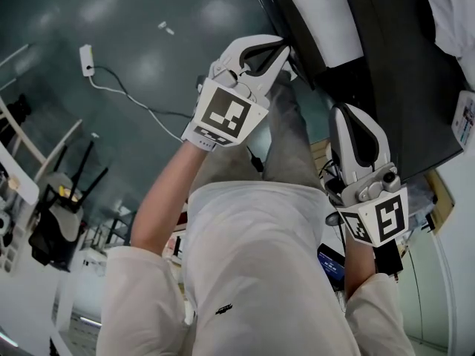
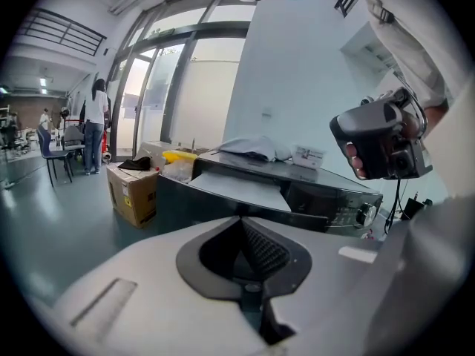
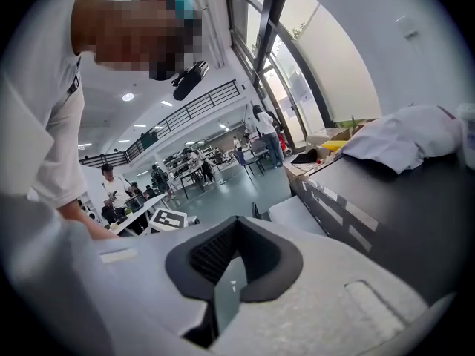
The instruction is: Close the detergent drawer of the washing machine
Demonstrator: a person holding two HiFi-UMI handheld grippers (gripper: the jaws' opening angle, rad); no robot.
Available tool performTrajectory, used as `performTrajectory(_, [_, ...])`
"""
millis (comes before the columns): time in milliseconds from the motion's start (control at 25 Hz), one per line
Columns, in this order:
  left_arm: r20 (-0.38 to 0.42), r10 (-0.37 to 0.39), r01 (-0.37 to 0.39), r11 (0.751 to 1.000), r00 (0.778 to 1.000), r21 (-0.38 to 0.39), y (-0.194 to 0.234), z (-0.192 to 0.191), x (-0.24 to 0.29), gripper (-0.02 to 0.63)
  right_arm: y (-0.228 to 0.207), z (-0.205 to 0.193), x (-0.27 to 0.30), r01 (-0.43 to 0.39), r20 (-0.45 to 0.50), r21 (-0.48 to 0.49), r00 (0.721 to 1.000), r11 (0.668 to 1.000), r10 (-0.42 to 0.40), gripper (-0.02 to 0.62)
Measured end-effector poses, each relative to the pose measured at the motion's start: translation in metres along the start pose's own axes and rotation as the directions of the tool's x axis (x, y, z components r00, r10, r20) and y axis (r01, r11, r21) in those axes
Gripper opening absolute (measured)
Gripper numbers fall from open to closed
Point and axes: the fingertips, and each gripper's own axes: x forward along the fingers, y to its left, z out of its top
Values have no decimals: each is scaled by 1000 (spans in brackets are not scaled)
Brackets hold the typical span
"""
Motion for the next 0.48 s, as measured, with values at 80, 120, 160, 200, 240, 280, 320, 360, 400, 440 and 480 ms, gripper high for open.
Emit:
performTrajectory(80, [7, -10, 10, 1000, 1000, 7, -1, 4, 6, 17, -5, 1, -1, 11, 2, 5, 1000, 1000, -11, 3])
performTrajectory(120, [11, -16, 15, 1000, 1000, 11, -1, 7, 10, 17, -7, 1, -1, 15, 3, 8, 1000, 1000, -15, 3])
performTrajectory(160, [16, -21, 20, 1000, 1000, 14, -1, 9, 14, 17, -9, 1, -1, 17, 3, 11, 1000, 1000, -17, 2])
performTrajectory(200, [21, -24, 24, 1000, 999, 15, -1, 12, 18, 17, -10, 1, -1, 18, 2, 13, 1000, 1000, -18, 3])
performTrajectory(240, [26, -27, 26, 1000, 999, 17, -1, 14, 22, 17, -12, 1, -1, 20, 2, 16, 1000, 1000, -20, 3])
performTrajectory(280, [31, -29, 28, 999, 999, 17, -2, 16, 27, 17, -13, 1, -1, 22, 2, 18, 1000, 1000, -22, 3])
performTrajectory(320, [35, -30, 30, 999, 999, 17, -2, 18, 31, 17, -15, 2, -2, 23, 3, 19, 1000, 1000, -23, 3])
performTrajectory(360, [38, -33, 32, 999, 999, 17, -3, 19, 34, 17, -18, 2, -3, 23, 4, 20, 1000, 1000, -23, 3])
performTrajectory(400, [41, -35, 35, 999, 999, 17, -3, 20, 37, 17, -20, 3, -3, 24, 5, 21, 1000, 999, -24, 3])
performTrajectory(440, [43, -37, 37, 999, 998, 17, -3, 22, 40, 17, -22, 4, -3, 25, 6, 23, 1000, 999, -25, 3])
performTrajectory(480, [44, -39, 38, 999, 998, 17, -3, 23, 42, 17, -24, 4, -4, 26, 7, 24, 1000, 999, -26, 2])
